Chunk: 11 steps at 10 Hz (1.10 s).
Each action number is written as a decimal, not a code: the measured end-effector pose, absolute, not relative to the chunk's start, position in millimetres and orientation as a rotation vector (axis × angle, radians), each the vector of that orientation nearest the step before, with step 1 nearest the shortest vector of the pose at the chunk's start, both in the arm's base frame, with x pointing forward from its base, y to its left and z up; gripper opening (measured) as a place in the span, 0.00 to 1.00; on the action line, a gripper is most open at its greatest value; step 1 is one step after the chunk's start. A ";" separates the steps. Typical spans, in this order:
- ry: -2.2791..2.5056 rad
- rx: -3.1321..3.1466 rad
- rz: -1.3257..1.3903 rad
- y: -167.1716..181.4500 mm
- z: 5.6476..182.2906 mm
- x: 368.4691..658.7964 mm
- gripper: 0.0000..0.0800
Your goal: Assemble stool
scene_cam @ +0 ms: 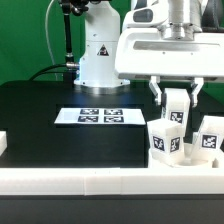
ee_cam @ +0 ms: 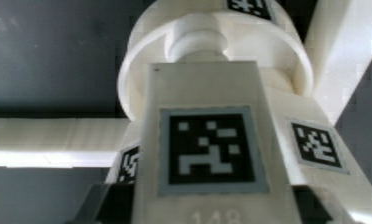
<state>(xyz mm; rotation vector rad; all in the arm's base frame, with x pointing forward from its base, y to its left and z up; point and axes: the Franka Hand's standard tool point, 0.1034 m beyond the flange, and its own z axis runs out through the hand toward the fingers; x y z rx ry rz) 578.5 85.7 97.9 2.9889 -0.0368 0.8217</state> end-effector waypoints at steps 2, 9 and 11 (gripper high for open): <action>-0.021 2.983 0.822 83.2 97.8 579.3 0.42; 0.005 2.981 0.817 85.6 99.0 587.1 0.42; 0.009 2.981 0.813 86.4 96.2 585.9 0.42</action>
Offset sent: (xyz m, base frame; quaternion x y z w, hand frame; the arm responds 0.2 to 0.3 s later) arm 0.0163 0.0011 0.0026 -0.0027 -0.0046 -0.0190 0.9998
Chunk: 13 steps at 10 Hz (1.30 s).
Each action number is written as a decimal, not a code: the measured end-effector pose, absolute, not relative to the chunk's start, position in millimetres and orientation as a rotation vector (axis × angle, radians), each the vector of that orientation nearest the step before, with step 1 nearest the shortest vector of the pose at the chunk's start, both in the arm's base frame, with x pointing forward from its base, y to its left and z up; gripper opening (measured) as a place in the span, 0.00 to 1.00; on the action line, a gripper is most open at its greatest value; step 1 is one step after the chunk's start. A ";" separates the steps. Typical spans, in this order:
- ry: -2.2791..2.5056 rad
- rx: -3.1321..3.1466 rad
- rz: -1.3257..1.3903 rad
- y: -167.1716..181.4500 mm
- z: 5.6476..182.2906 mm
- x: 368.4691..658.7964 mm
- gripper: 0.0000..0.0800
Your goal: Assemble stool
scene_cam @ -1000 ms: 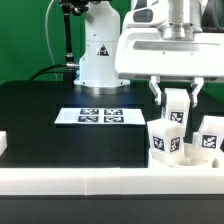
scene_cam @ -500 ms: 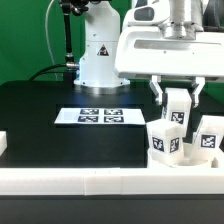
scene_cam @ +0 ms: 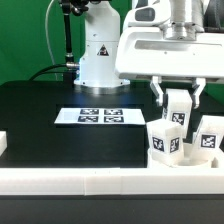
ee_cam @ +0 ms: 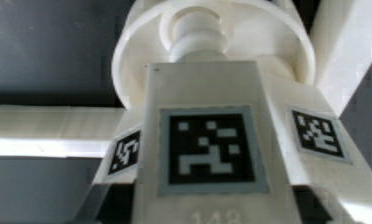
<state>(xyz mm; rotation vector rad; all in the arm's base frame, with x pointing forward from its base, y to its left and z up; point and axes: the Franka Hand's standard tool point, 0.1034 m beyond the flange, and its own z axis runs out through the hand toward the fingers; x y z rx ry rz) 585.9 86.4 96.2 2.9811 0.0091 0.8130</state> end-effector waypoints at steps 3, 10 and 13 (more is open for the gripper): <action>0.014 2.976 0.813 85.4 92.1 584.9 0.42; 0.022 2.974 0.806 86.0 87.7 583.3 0.42; 0.031 2.963 0.836 85.9 86.8 584.4 0.42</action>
Offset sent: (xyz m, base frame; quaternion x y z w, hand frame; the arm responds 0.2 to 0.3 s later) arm -0.0027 0.0000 -0.0083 -0.0083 0.0151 -0.0094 0.9998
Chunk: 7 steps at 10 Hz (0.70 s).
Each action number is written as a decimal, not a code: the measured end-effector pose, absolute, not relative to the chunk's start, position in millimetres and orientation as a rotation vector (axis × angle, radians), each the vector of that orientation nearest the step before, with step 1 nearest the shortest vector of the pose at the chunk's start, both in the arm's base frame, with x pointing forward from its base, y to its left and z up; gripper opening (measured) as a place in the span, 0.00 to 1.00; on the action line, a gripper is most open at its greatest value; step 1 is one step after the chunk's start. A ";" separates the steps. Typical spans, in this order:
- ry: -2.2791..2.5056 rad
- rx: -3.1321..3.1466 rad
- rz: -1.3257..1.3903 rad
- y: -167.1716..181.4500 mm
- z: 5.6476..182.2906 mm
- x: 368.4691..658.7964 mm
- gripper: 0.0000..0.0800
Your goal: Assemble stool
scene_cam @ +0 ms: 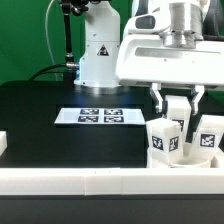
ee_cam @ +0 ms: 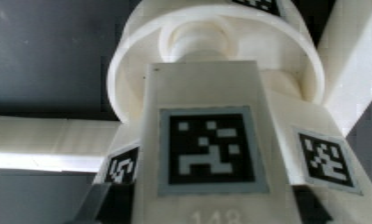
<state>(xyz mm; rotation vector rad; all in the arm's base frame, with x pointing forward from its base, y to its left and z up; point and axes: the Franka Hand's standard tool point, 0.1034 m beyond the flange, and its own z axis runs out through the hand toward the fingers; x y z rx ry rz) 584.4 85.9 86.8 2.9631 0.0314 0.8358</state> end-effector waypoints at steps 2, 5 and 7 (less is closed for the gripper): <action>0.049 2.950 0.860 84.6 86.7 585.6 0.42; 0.060 2.941 0.877 82.9 86.5 584.9 0.42; 0.068 2.939 0.875 82.4 87.0 585.1 0.70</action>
Offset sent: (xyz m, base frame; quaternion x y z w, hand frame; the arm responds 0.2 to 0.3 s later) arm -0.0042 -0.0014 -0.0044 0.0105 0.0217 0.0081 0.9997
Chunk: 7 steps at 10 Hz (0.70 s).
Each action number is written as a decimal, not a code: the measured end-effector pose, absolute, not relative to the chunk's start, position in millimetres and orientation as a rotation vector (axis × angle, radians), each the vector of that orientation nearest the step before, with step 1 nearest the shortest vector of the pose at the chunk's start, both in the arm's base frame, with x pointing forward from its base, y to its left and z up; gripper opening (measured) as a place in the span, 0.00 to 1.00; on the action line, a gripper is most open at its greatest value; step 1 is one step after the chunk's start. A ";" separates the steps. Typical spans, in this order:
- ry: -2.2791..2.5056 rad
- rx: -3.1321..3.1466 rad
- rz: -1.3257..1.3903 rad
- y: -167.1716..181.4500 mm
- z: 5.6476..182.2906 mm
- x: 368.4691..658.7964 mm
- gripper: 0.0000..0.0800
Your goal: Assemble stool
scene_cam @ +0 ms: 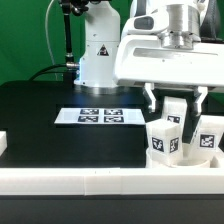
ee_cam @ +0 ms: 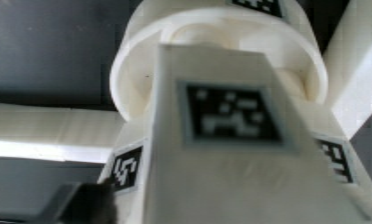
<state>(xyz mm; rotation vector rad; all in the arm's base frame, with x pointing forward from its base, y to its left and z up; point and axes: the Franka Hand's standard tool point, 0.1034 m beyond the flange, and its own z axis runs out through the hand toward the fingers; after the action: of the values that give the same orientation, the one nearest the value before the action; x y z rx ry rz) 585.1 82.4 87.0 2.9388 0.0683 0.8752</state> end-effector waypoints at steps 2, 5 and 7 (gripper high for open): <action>0.098 2.934 0.871 77.5 99.1 588.3 0.78; 0.101 2.949 0.828 73.2 113.1 593.9 0.81; 0.106 2.951 0.828 74.9 115.0 596.8 0.81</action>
Offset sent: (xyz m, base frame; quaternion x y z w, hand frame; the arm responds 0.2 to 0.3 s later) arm 0.0046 -0.0064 0.0204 0.0068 -0.0290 -0.0001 0.9996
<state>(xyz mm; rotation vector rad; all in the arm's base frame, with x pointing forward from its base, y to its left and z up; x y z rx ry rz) 596.8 74.9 115.0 2.9507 0.1065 0.8278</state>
